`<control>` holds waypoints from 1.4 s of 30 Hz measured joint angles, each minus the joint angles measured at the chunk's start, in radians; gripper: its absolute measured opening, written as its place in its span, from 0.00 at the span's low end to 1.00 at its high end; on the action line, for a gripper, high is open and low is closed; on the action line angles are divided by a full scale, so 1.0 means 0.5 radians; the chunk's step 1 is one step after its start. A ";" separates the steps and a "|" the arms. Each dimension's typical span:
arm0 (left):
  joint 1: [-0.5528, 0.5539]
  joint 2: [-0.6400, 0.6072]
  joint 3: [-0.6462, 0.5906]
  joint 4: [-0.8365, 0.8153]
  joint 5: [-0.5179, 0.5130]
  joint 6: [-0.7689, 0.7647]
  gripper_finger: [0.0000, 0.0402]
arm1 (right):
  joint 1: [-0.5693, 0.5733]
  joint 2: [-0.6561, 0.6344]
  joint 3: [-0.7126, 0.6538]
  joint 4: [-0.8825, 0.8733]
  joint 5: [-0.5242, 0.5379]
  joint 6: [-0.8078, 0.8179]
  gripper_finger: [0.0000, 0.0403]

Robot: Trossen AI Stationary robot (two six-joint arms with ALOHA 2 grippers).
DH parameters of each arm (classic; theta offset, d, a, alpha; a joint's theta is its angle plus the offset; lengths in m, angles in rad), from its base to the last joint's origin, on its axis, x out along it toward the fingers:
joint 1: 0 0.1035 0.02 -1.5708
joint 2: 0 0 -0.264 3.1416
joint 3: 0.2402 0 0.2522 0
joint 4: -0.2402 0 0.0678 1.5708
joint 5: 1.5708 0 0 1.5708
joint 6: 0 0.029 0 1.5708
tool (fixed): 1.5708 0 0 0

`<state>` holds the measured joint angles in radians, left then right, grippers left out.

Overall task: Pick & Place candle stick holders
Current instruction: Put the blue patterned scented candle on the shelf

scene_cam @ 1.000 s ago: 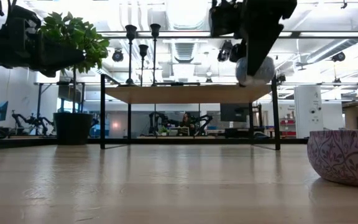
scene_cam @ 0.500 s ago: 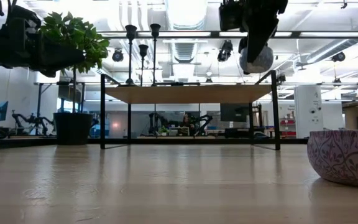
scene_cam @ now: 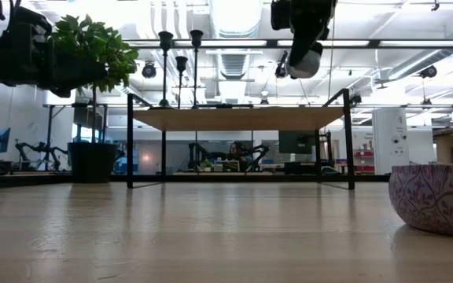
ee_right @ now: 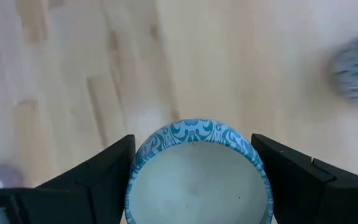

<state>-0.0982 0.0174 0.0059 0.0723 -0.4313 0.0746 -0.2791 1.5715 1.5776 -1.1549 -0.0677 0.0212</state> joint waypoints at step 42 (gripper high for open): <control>0.000 0.001 0.000 0.002 0.000 0.000 0.35 | -0.648 0.294 0.030 -0.007 -0.034 -0.460 0.72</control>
<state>-0.0982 0.0177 0.0059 0.0734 -0.4313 0.0746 -0.6029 1.7183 1.5929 -1.1584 -0.0849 -0.2088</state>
